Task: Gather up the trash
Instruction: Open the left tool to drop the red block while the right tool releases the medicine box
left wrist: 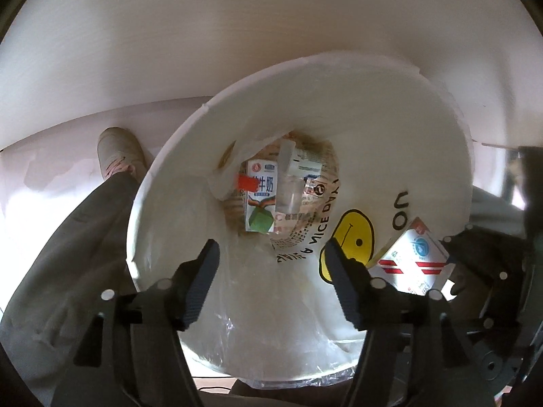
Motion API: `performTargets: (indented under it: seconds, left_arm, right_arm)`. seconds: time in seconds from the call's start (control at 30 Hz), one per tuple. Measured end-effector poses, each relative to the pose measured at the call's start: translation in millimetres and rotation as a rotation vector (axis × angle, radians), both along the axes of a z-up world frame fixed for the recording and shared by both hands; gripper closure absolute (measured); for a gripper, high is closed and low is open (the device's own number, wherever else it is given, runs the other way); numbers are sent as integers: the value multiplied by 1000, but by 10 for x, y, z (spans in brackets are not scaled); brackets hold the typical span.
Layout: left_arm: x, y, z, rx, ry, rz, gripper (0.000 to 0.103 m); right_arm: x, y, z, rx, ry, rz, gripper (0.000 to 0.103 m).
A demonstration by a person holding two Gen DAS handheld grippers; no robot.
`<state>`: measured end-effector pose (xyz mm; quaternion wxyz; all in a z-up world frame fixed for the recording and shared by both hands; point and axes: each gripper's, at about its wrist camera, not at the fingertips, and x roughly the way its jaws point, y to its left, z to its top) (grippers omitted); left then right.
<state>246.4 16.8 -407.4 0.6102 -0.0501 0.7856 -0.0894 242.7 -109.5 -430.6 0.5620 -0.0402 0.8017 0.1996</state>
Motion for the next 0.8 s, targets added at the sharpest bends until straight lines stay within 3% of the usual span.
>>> performTargets:
  seconds: [0.17, 0.43, 0.63, 0.8]
  left_arm:
    - [-6, -6, -6, 3, 2, -1, 31]
    - [-71, -25, 138, 15, -30, -26, 30]
    - [-198, -90, 431, 49, -122, -87, 30]
    - [-355, -151, 830, 77, -227, -152, 30]
  right_arm:
    - [-29, 63, 30, -7, -21, 28, 36]
    - [-61, 54, 190, -11, -29, 21, 36]
    - [-169, 7, 480, 12, -65, 39, 36]
    - [-280, -58, 882, 21, -158, 60, 36]
